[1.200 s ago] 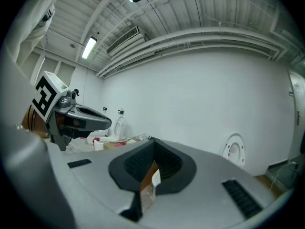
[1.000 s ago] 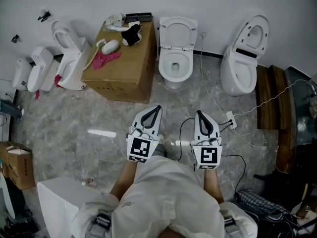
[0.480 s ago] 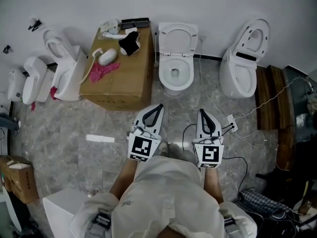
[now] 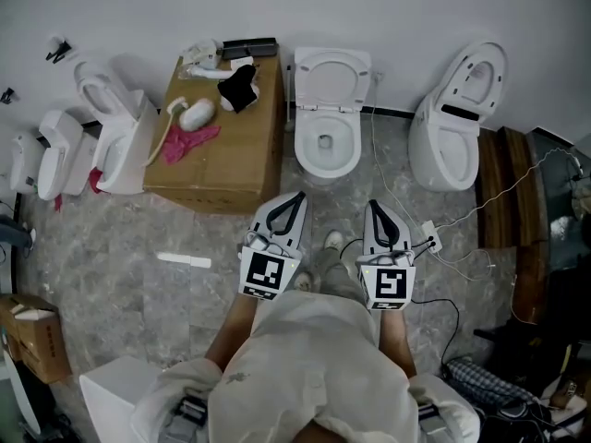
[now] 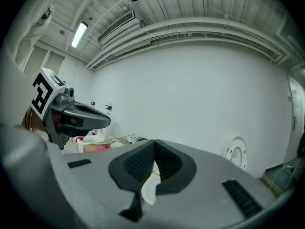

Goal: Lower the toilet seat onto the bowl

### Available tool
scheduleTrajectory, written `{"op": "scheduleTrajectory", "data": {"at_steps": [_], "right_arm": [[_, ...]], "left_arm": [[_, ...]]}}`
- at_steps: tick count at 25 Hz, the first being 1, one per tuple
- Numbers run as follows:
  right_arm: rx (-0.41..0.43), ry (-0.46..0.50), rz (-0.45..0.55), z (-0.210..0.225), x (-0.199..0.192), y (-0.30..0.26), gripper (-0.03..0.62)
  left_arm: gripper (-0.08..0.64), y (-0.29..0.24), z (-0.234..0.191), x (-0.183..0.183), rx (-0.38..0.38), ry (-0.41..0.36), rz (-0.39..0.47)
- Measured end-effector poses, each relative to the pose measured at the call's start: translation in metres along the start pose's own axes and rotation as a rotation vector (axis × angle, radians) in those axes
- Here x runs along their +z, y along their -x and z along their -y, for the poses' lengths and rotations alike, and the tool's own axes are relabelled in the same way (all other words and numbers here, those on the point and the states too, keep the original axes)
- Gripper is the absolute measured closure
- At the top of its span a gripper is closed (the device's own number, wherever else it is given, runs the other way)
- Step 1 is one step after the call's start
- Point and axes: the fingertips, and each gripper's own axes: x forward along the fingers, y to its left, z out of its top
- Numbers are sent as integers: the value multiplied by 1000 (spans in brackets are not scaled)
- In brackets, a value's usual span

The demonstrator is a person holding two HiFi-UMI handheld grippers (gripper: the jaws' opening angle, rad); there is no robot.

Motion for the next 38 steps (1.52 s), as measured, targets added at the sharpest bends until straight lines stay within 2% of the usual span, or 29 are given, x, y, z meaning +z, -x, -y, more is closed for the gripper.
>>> {"op": "scheduleTrajectory", "data": {"at_steps": [10, 27, 38], "right_arm": [[74, -6, 14, 33, -3, -70, 588], [183, -34, 31, 117, -2, -165, 588], [194, -34, 16, 144, -12, -214, 588]], "left_arm": [[546, -68, -27, 0, 48, 9, -22], [546, -182, -52, 16, 145, 19, -53], [546, -227, -78, 14, 178, 27, -62]]}}
